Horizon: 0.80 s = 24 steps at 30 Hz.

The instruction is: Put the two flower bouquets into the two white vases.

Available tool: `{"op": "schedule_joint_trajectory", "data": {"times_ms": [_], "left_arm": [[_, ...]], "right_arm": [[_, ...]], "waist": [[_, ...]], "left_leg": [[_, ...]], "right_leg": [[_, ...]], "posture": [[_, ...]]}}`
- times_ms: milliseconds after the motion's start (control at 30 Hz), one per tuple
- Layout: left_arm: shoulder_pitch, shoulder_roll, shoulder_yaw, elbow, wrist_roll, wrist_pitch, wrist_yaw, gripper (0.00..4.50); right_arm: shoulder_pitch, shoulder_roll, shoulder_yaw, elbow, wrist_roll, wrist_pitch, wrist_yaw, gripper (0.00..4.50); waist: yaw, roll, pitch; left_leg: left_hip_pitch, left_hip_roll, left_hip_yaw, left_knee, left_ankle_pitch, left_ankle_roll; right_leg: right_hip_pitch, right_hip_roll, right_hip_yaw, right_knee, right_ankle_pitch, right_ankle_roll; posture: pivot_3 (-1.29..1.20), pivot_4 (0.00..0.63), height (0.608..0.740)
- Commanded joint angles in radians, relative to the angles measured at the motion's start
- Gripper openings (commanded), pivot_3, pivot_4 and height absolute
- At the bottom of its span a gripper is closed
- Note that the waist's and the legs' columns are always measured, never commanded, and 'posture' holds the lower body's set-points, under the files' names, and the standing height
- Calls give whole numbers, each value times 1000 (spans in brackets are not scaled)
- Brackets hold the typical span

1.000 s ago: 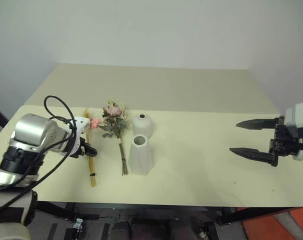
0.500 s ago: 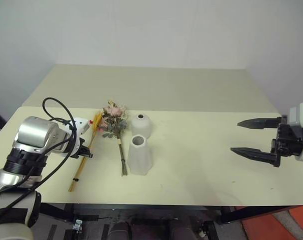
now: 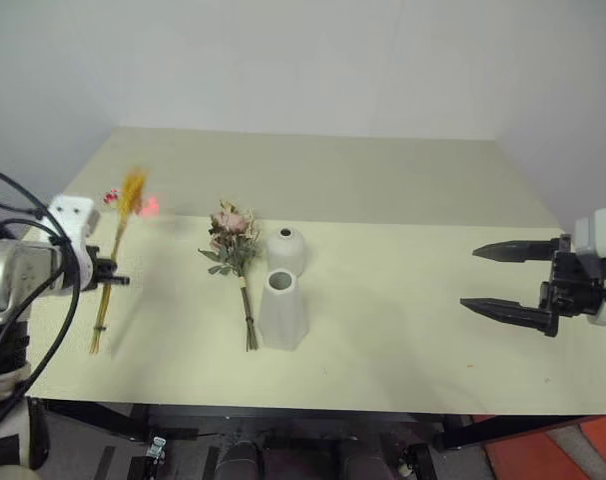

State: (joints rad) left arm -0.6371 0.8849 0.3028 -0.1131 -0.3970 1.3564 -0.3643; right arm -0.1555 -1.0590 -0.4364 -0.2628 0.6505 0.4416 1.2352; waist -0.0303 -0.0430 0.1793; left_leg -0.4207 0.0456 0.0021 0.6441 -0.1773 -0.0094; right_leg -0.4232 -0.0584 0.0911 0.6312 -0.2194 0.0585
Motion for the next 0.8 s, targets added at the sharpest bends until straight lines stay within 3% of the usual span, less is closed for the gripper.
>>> {"op": "schedule_joint_trajectory", "data": {"times_ms": [33,133,333,433,800], "left_arm": [[8,-61,87,-136,-38,-266,-64,20],[-45,-166,133,-190,-142,-378,-126,20],[-174,-275,59,-92,-243,-547,-275,20],[-262,-356,8,66,-245,-636,-335,20],[-399,-481,-157,458,-129,-936,-553,20]], "right_arm": [[-31,4,-1,4,9,-12,-6,4500],[-40,10,-1,4,6,-16,-10,4500],[-47,26,5,-18,5,-19,-39,4500],[-47,38,4,-42,8,-15,-60,4500],[4,51,-44,-121,29,14,-122,4500]], "waist": [[5,0,0],[14,0,0],[16,0,0],[18,0,0],[13,0,0]], "left_leg": [[0,0,0,0,0,0],[-1,0,0,0,0,0],[-1,0,0,1,0,0],[0,-1,0,1,0,0],[-1,-1,0,2,0,0]], "right_leg": [[0,0,0,-1,1,-2],[0,0,0,-1,3,-5],[1,0,0,-1,3,-3],[2,0,0,-1,1,0],[1,0,1,-1,2,1]], "posture": [[0,150,740],[0,150,740],[0,150,740],[0,150,740],[0,150,740]]}}
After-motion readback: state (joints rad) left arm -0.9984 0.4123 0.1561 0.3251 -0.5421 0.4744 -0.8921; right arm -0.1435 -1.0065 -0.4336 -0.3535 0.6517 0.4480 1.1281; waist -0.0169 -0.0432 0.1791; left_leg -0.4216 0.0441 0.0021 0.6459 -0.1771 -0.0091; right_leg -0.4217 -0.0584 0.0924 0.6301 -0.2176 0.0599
